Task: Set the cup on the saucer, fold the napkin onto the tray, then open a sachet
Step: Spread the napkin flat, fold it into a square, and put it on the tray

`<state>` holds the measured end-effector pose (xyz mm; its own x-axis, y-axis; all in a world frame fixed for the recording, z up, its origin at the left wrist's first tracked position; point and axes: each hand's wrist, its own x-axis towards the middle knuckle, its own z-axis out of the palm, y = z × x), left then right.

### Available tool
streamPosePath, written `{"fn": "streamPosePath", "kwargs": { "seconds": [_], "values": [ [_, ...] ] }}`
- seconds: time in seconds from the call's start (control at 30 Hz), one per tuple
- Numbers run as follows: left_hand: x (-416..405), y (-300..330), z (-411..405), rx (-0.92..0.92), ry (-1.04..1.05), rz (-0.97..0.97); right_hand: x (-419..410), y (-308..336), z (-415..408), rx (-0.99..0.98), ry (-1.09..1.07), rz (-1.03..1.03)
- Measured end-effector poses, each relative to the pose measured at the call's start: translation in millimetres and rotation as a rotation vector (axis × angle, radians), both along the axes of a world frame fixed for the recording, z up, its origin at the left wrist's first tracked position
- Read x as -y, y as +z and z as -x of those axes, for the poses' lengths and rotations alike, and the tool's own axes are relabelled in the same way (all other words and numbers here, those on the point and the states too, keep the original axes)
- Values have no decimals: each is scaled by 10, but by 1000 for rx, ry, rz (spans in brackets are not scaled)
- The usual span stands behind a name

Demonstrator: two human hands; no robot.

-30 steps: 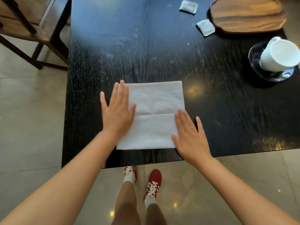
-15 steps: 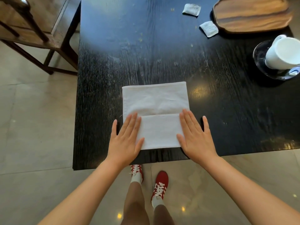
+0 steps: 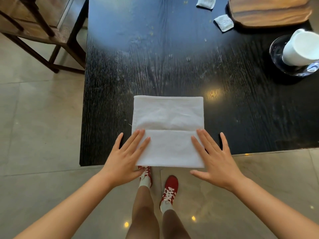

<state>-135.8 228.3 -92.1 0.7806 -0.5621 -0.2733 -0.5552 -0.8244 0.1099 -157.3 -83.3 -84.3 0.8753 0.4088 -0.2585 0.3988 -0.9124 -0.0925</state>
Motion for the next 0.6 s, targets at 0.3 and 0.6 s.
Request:
{"fn": "streamPosePath", "kwargs": {
  "seconds": [0.3,0.6],
  "values": [
    [-202,92,-14,48,-125,137,135,-18,74,144,45,-138],
    [-178,32,-181,148,-8,376,88,-83,25,284,-91,-400]
  ]
}}
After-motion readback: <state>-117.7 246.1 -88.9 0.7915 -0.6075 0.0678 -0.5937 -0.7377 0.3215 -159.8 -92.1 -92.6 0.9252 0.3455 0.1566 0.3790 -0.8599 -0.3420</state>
